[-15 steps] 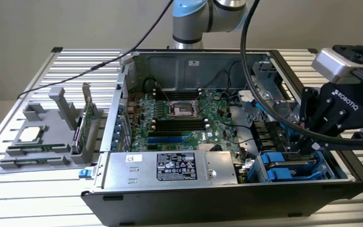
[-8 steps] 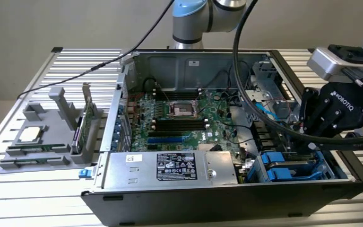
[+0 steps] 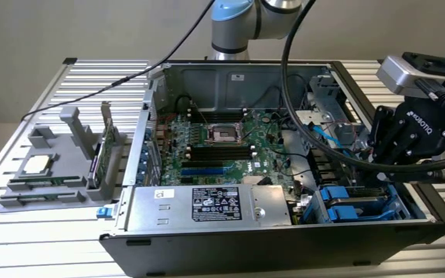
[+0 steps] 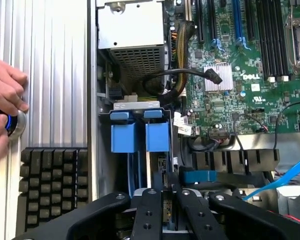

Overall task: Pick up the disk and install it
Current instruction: 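Insert the first disk wire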

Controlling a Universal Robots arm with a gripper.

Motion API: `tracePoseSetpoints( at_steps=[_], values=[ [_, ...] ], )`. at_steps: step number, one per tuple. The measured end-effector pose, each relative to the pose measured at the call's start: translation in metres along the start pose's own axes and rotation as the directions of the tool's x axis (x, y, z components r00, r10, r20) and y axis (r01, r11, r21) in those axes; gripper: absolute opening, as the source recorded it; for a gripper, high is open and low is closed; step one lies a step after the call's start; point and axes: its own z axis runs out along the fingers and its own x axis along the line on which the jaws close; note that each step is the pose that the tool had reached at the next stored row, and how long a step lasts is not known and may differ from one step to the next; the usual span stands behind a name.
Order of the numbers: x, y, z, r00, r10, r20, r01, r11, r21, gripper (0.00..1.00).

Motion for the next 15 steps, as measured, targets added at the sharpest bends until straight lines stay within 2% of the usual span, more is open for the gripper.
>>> tracePoseSetpoints(
  at_steps=[4, 6, 12, 15],
  values=[
    [-0.0021, -0.0038, -0.0002, 0.9998, 0.017, 0.0023, -0.017, 0.9998, -0.0021, 0.17],
    [-0.0031, -0.0049, 0.0003, 0.9998, 0.022, -0.0006, -0.022, 0.9997, -0.0048, 0.17],
    [-0.004, -0.0063, 0.0005, 0.999, 0.032, -0.0326, -0.033, 0.999, -0.0296, 0.17],
    [-0.0062, -0.0068, 0.0006, 0.9983, 0.035, -0.0474, -0.036, 0.9987, -0.0352, 0.17]
  ],
)
